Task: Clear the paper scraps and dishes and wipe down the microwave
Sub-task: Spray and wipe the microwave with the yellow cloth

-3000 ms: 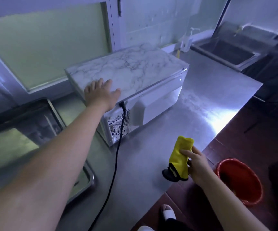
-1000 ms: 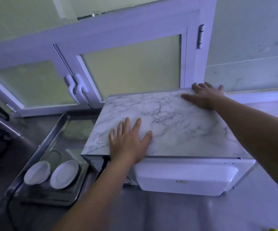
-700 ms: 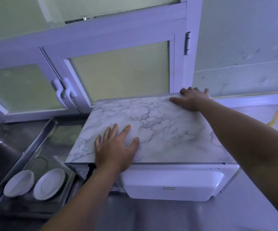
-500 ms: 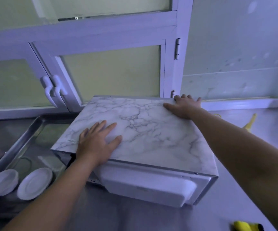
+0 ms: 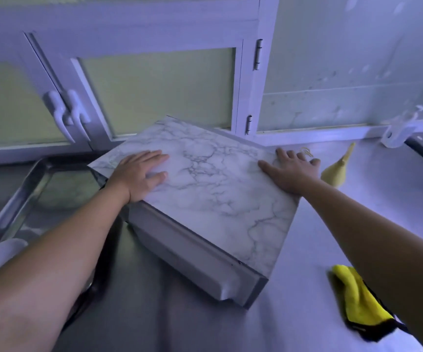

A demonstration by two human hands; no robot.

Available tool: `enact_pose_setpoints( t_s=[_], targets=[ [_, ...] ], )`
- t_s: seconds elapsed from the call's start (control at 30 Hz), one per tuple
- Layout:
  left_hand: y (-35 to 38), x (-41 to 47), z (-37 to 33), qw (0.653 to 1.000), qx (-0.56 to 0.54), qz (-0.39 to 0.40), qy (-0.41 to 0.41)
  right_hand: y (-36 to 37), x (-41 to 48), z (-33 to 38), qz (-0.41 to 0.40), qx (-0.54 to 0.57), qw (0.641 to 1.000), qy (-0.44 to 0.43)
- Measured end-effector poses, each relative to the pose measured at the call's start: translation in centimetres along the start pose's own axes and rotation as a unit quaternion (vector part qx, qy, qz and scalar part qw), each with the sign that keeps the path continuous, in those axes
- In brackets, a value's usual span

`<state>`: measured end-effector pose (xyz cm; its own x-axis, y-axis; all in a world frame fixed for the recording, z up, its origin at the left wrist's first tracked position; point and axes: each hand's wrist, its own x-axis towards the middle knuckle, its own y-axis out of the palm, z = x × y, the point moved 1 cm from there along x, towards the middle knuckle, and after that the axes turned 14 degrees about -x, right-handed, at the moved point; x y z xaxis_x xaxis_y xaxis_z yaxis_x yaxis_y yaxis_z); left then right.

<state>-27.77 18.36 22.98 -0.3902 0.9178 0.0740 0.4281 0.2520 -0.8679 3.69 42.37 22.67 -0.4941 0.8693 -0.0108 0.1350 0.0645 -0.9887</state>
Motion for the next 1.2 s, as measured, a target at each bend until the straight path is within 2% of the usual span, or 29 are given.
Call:
enact_pose_setpoints(
  t_s=[0.23, 0.33, 0.6, 0.7, 0.8, 0.97, 1.13, 1.2],
  targets=[
    [-0.7, -0.2, 1.2, 0.996, 0.056, 0.066, 0.019, -0.3, -8.0, 1.4, 0.025, -0.011, 0.996, 0.08],
    [-0.9, -0.3, 1.6, 0.994, 0.071, 0.077, 0.003, -0.5, -11.6, 2.3, 0.036, -0.009, 0.993, 0.109],
    [-1.6, -1.1, 3.9, 0.994, 0.054, 0.022, -0.097, -0.6, -22.4, 6.0, 0.057, -0.019, 0.988, 0.141],
    [-1.4, -2.2, 3.7, 0.984, -0.04, -0.023, -0.173, -0.4, -25.7, 6.6, 0.03, -0.022, 0.992, 0.123],
    [-0.7, -4.6, 2.3, 0.96, -0.149, -0.082, -0.222, -0.1, -27.5, 6.9, 0.008, -0.016, 0.992, 0.127],
    [2.2, -11.0, 0.0, 0.904, -0.357, -0.152, -0.179, 0.6, -29.3, 8.3, -0.056, 0.079, 0.985, 0.142],
    [3.4, -15.3, -2.2, 0.879, -0.42, -0.152, -0.165, 2.8, -33.0, 11.8, -0.189, 0.243, 0.944, 0.119],
    [3.6, -16.3, -2.9, 0.869, -0.441, -0.153, -0.167, 3.6, -33.7, 13.2, -0.237, 0.266, 0.929, 0.102]
  ],
)
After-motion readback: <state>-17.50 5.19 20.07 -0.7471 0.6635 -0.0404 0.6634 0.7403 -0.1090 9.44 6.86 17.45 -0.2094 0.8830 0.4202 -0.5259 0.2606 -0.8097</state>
